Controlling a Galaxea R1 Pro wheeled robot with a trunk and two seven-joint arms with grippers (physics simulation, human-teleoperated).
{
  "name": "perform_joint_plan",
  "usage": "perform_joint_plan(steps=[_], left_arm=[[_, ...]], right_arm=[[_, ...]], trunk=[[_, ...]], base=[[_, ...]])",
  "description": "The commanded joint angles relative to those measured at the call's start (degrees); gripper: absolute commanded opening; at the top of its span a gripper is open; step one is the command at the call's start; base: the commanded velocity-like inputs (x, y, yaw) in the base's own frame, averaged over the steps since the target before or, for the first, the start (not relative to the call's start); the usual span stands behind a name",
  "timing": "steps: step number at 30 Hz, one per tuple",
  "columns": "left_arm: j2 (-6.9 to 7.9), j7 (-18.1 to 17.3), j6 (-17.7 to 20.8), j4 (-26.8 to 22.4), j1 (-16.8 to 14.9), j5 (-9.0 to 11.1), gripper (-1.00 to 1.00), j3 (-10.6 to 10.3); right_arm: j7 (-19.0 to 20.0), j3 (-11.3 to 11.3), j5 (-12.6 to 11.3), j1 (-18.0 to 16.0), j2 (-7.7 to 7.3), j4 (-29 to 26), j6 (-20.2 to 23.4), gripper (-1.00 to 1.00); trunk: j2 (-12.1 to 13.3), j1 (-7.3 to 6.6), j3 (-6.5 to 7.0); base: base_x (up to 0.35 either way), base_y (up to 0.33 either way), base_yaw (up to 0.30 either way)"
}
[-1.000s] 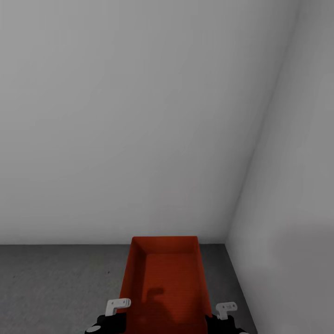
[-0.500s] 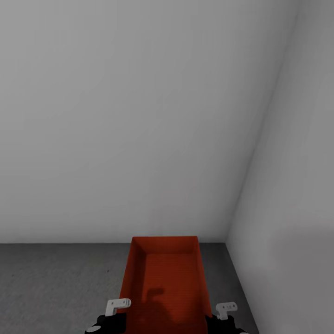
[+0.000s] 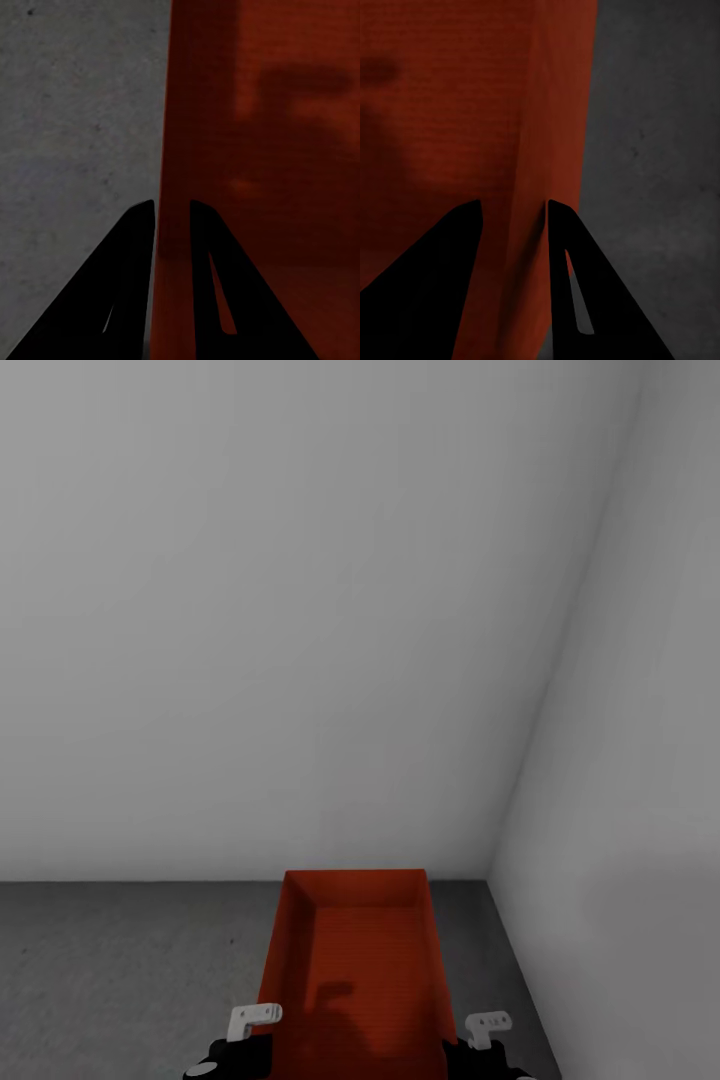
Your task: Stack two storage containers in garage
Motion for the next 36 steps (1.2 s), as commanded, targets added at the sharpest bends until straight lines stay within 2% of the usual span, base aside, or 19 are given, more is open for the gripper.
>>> perform_joint_plan(steps=[1, 36], left_arm=[[-0.09, 0.4, -3.0, -4.3, 0.0, -1.2, -1.0, 0.9], [-0.18, 0.4, -3.0, -4.3, 0.0, -1.3, -1.0, 0.9]], right_arm=[[1.2, 0.8, -0.7, 0.0, 0.0, 0.2, -0.2, -1.0], [1.2, 0.9, -0.7, 0.0, 0.0, 0.2, -0.2, -1.0]], trunk=[[-0.4, 0.22, -0.26], [-14.5, 7.91, -9.64]], base=[[0.0, 0.0, 0.0], [0.0, 0.0, 0.0]])
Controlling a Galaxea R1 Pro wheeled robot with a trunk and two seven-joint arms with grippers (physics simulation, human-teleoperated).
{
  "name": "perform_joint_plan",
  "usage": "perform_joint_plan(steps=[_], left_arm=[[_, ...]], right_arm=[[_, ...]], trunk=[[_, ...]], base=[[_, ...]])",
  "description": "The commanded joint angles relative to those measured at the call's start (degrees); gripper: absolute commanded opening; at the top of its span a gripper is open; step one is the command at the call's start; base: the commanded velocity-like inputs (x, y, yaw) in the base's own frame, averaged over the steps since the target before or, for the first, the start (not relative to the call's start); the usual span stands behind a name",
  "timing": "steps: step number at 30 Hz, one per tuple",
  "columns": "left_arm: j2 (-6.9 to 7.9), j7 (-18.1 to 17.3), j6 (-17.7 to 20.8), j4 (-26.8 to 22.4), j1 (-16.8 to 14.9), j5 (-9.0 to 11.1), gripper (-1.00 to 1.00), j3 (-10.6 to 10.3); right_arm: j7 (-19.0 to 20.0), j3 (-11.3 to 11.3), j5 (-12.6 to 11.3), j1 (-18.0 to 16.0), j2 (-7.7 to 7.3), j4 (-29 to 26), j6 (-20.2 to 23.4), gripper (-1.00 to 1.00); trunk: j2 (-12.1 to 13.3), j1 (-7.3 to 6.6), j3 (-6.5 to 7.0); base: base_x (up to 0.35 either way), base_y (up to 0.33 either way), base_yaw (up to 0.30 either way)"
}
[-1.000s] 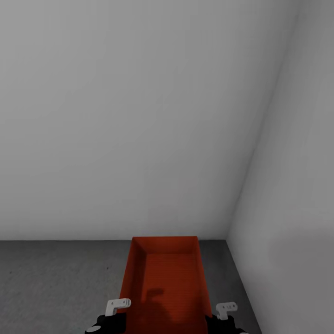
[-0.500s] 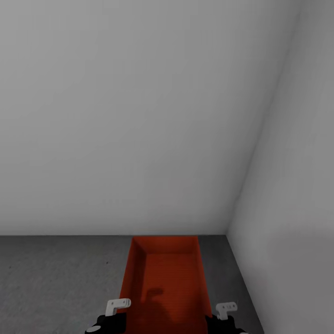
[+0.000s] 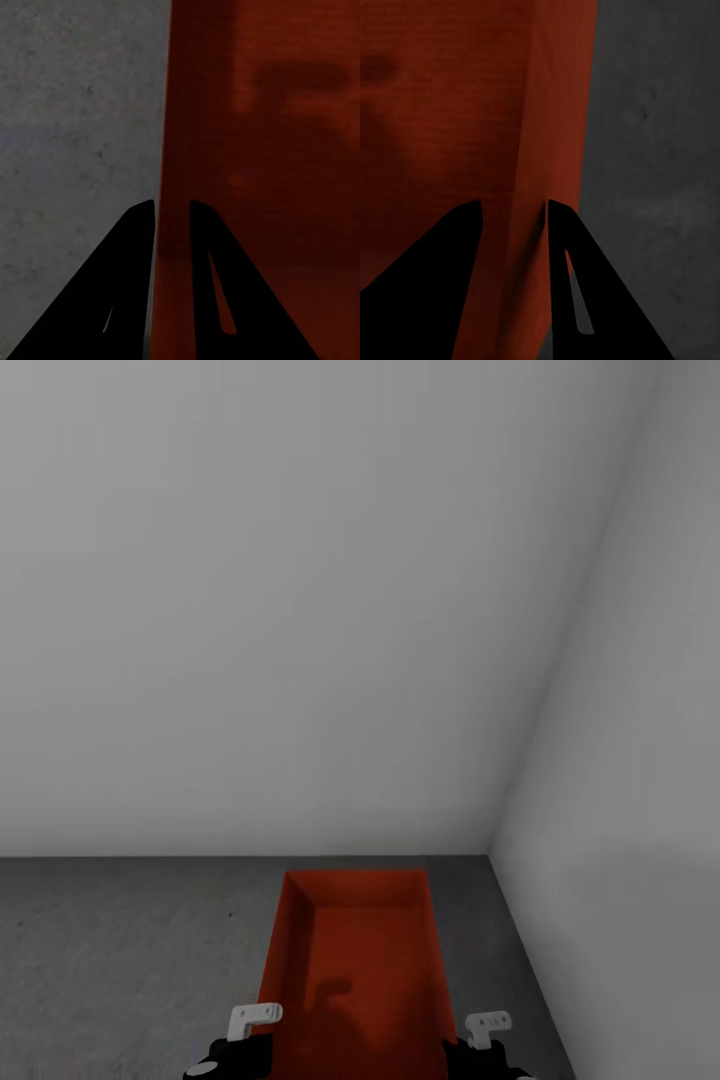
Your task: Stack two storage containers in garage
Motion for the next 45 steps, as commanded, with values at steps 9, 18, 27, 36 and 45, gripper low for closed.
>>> perform_joint_plan(steps=[9, 18, 27, 36, 45], left_arm=[[-0.12, 0.4, -3.1, -4.3, 0.0, -1.1, -1.0, 0.9], [-0.12, 0.4, -3.1, -4.3, 0.0, -1.1, -1.0, 0.9], [-0.03, 0.4, -3.1, -4.3, 0.0, -1.1, -1.0, 0.9], [-0.06, 0.4, -3.1, -4.3, 0.0, -1.1, -1.0, 0.9], [-0.03, 0.4, -3.1, -4.3, 0.0, -1.1, -1.0, 0.9]], right_arm=[[1.2, 0.8, -0.7, 0.0, 0.02, 0.2, -0.2, -1.0], [1.2, 0.8, -0.7, 0.0, 0.02, 0.2, -0.2, -1.0], [1.2, 0.8, -0.7, 0.0, 0.02, 0.2, -0.2, -1.0], [1.2, 0.9, -0.7, 0.0, 0.02, 0.2, -0.2, -1.0], [1.2, 0.8, -0.6, 0.0, 0.02, 0.1, -0.2, -1.0]], trunk=[[-3.7, 1.98, -2.5], [-7.3, 3.95, -4.93], [-10.9, 5.93, -7.29], [-14.5, 7.91, -9.63], [-14.9, 8.13, -9.94]], base=[[0.0, 0.0, 0.0], [0.0, 0.0, 0.0], [0.0, 0.0, 0.0], [0.0, 0.0, 0.0], [0.0, 0.0, 0.0]])
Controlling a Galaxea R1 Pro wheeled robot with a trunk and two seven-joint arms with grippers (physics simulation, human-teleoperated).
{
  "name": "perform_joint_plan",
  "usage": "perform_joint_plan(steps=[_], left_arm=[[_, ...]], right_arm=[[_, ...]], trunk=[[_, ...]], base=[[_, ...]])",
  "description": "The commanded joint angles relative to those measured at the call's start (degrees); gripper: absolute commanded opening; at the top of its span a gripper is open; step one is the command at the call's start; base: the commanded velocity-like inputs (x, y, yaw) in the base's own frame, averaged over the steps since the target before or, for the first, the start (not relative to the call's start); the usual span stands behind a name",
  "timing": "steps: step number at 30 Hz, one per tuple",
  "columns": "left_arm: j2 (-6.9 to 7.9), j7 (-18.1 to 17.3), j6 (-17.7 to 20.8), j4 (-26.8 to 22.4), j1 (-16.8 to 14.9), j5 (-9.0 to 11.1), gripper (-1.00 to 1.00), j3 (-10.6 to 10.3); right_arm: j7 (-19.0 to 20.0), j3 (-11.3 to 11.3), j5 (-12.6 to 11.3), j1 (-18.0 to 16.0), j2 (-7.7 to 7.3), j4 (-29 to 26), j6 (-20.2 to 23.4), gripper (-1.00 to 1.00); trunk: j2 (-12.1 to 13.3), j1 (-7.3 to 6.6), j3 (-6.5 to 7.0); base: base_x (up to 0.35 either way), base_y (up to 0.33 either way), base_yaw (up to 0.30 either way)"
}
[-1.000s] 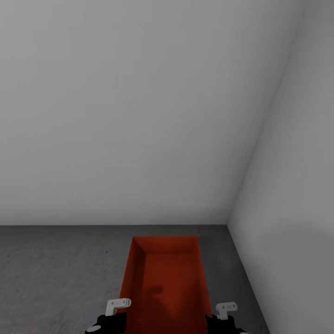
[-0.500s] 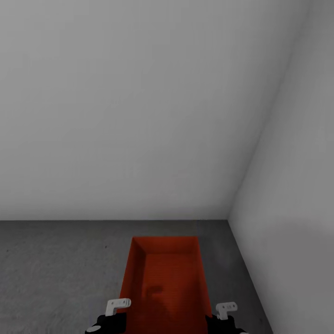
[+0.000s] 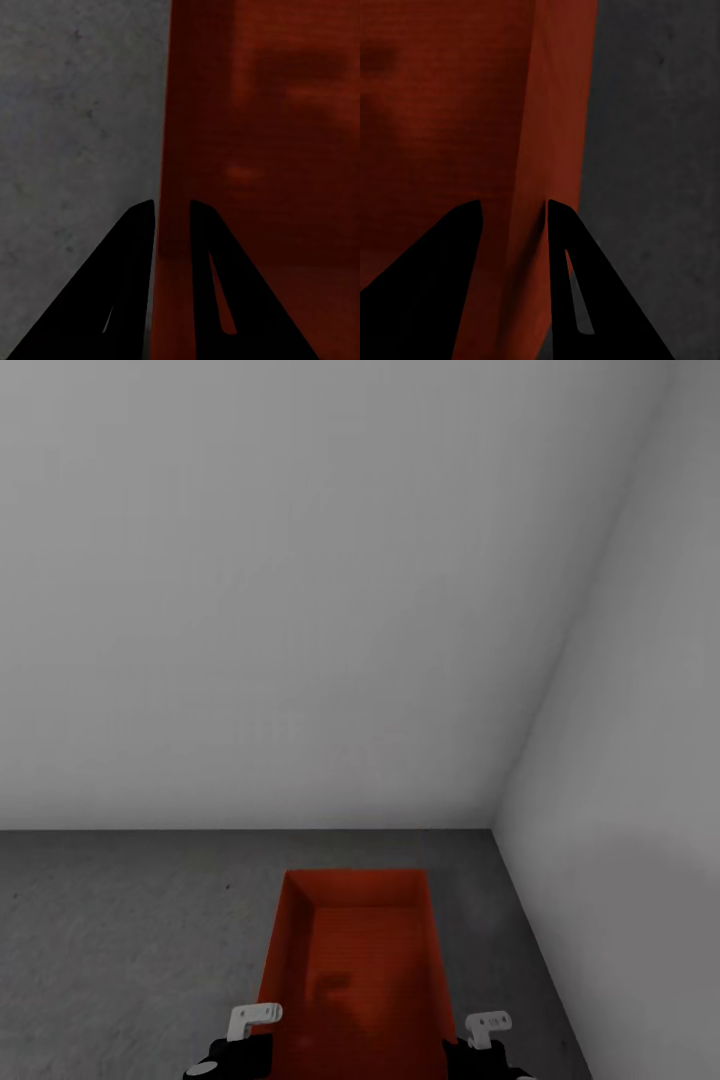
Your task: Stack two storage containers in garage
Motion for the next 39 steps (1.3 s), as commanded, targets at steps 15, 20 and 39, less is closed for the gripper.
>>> perform_joint_plan(steps=[15, 20, 39], left_arm=[[-0.17, 0.4, -3.0, -4.3, 0.0, -1.2, -1.0, 0.9], [-0.18, 0.4, -3.0, -4.3, 0.0, -1.2, -1.0, 0.9], [-0.17, 0.4, -3.0, -4.3, 0.0, -1.2, -1.0, 0.9]], right_arm=[[1.1, 0.9, -0.7, 0.0, 0.0, 0.2, -0.2, -1.0], [1.1, 0.9, -0.7, 0.0, 0.0, 0.2, -0.2, -1.0], [1.1, 0.9, -0.7, 0.0, 0.0, 0.2, -0.2, -1.0]], trunk=[[-3.6, 1.97, -1.67], [-5.6, 3.07, -2.57], [-13.3, 7.24, -5.98]], base=[[0.0, 0.0, 0.0], [0.0, 0.0, 0.0], [0.0, 0.0, 0.0]])
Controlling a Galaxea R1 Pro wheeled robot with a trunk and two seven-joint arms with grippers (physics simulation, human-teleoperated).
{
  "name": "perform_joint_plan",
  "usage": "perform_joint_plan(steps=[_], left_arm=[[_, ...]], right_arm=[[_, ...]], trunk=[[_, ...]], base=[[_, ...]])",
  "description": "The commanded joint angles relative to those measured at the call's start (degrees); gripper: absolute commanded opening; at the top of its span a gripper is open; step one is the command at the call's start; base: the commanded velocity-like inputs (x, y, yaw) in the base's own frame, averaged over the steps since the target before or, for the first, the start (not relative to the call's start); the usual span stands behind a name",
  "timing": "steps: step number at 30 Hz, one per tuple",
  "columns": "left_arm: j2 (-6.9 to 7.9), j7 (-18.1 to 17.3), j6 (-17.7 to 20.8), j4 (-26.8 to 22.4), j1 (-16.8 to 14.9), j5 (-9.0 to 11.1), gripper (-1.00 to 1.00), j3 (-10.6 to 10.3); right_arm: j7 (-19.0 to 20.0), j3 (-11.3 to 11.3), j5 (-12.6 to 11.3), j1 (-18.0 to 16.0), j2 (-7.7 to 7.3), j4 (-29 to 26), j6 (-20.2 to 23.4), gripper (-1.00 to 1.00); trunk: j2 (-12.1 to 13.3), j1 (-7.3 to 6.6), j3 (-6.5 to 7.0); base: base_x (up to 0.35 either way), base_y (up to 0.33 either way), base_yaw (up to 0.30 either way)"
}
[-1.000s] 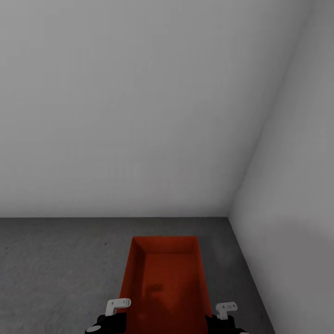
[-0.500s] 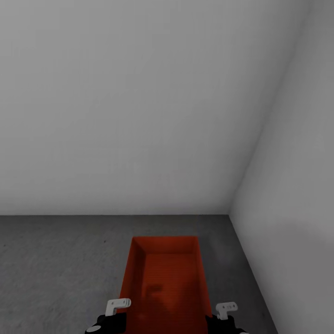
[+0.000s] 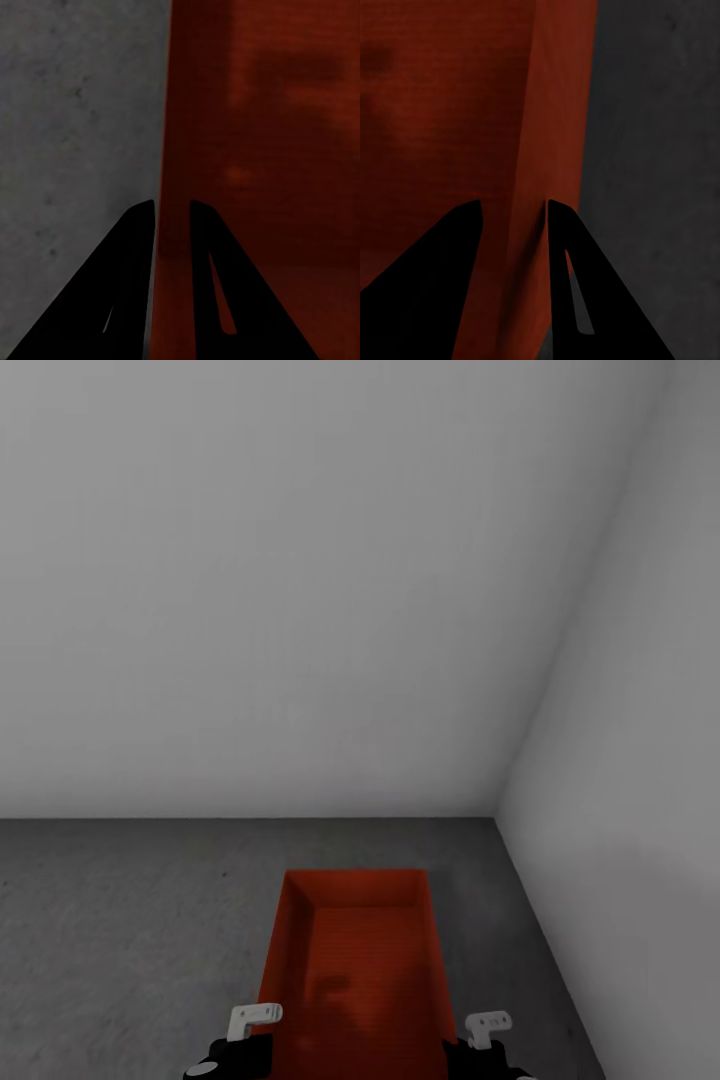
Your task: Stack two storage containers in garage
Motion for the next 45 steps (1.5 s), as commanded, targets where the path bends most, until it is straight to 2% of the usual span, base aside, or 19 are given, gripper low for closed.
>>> perform_joint_plan(steps=[1, 16, 24, 45], left_arm=[[-0.12, 0.4, -3.0, -4.3, 0.0, -1.1, -1.0, 0.9], [-0.12, 0.4, -3.0, -4.3, 0.0, -1.1, -1.0, 0.9], [-0.09, 0.4, -3.0, -4.3, 0.0, -1.1, -1.0, 0.9], [-0.12, 0.4, -3.0, -4.3, 0.0, -1.1, -1.0, 0.9]], right_arm=[[1.2, 0.9, -0.7, 0.0, 0.02, 0.2, -0.2, -1.0], [1.3, 0.9, -0.6, 0.0, 0.02, 0.2, -0.2, -1.0], [1.3, 0.9, -0.7, 0.0, 0.02, 0.2, -0.2, -1.0], [1.2, 0.9, -0.6, 0.0, 0.02, 0.2, -0.2, -1.0]], trunk=[[-0.4, 0.22, -0.24], [-6.5, 3.51, -2.93], [-6.5, 3.51, -3.11], [-6.5, 3.51, -4.98]], base=[[0.0, 0.0, 0.0], [0.0, 0.0, 0.0], [0.0, 0.0, 0.0], [0.0, 0.0, 0.0]])
